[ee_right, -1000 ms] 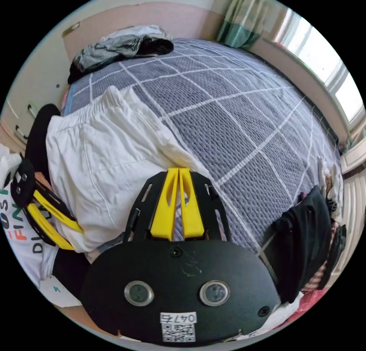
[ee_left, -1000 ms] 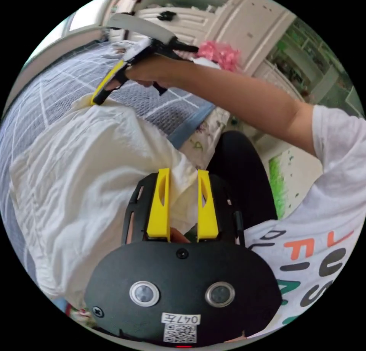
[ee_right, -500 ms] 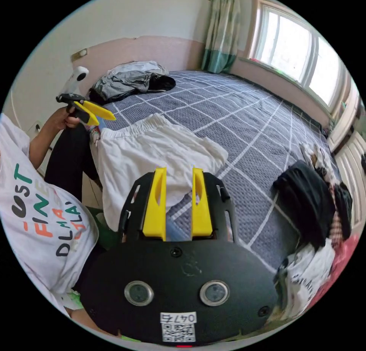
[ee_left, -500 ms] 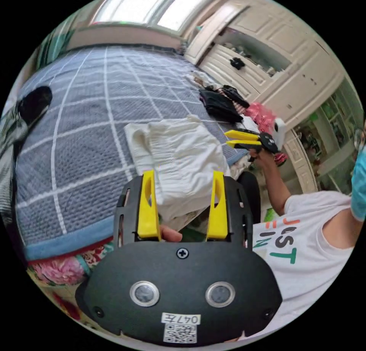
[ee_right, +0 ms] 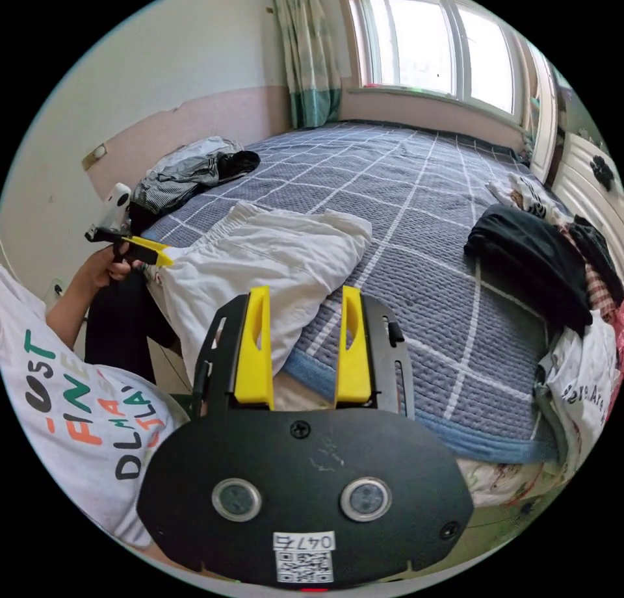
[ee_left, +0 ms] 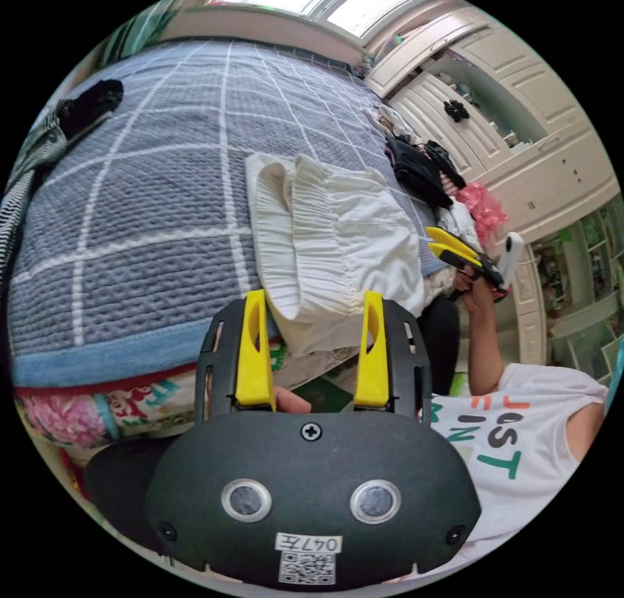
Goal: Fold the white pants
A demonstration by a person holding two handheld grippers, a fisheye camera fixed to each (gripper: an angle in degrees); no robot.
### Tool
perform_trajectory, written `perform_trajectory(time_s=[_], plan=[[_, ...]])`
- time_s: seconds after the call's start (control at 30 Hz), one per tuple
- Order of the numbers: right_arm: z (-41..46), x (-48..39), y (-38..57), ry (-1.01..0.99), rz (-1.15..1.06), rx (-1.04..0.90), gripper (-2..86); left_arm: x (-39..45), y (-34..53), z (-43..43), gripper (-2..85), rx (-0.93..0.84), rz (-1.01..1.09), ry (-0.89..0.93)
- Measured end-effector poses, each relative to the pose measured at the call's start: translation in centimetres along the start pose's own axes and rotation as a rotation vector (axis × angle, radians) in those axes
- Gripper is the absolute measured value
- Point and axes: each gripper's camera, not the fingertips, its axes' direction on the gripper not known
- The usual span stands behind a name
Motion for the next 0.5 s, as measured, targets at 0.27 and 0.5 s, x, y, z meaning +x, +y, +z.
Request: perform_trajectory(time_s=[0.27, 0.5], plan=[[1.9, 3.5, 0.5, -0.11, 0.162, -0.001, 15.2, 1.3, -1.4, 1.2, 14.6, 0.026, -0.05, 0.005], [5.0, 4.9, -0.6, -0.212, 0.28, -0.07, 15.1, 5.0, -2.4, 1.3, 12.3, 0.058, 0.05, -0.094]])
